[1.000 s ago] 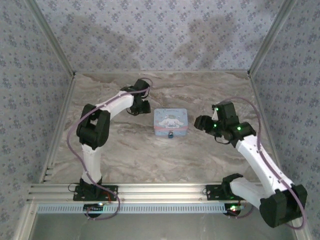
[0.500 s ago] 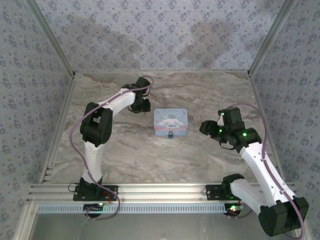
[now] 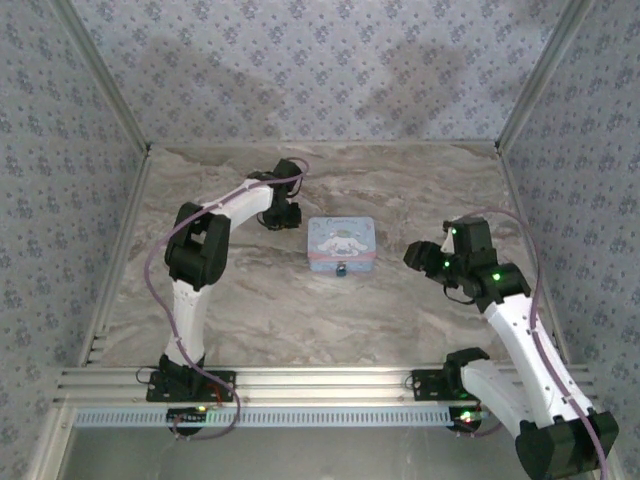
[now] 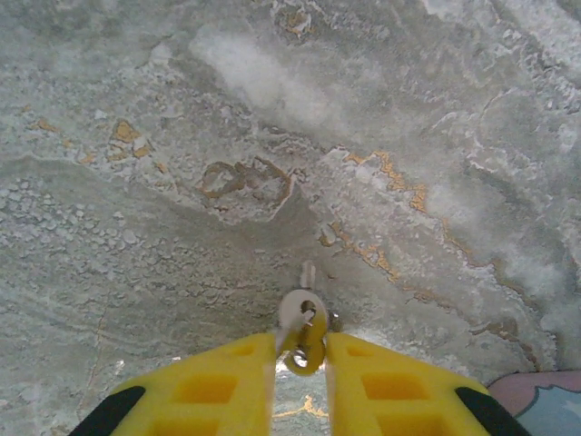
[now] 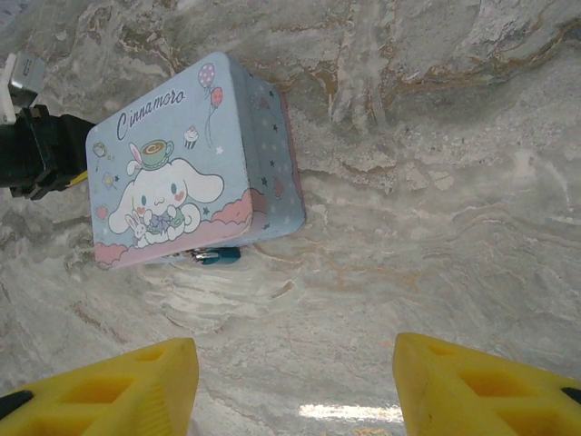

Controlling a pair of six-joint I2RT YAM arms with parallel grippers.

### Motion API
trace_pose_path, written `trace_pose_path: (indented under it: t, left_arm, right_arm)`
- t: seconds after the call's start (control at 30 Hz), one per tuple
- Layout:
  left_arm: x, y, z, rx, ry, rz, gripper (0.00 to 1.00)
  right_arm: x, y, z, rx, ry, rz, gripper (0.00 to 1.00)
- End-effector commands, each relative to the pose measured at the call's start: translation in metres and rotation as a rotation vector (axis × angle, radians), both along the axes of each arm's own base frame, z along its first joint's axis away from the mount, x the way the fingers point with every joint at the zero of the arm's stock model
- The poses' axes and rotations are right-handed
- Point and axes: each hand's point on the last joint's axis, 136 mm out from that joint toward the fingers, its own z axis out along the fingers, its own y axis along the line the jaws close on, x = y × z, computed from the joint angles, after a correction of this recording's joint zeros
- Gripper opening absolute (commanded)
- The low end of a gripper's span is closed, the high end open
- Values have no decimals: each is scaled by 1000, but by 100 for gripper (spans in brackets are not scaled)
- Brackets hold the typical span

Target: Unlock a padlock with a key

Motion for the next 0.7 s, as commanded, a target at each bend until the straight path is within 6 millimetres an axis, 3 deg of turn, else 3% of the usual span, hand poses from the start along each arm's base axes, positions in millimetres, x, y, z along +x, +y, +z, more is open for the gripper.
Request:
trace_pose_path:
  t: [0.0, 0.13, 0.4, 0.5, 0.67]
  left_arm:
    - [1, 1, -2, 11, 14, -10, 19]
    - [2, 1, -1, 6, 14, -14, 22]
    - [-2, 3, -7, 20, 35, -31, 10]
    - [-1, 3, -6, 23, 35, -33, 0]
    - [0, 2, 8, 8, 12, -36, 0]
  right_arm:
    - [-11, 0, -9, 24, 55, -10, 61]
    - [-14, 1, -16, 33, 72, -7, 61]
    - [-18, -1, -16, 34, 69, -16, 61]
    - [-18, -1, -16, 35, 69, -18, 61]
    - [-19, 0, -19, 50, 71, -20, 61]
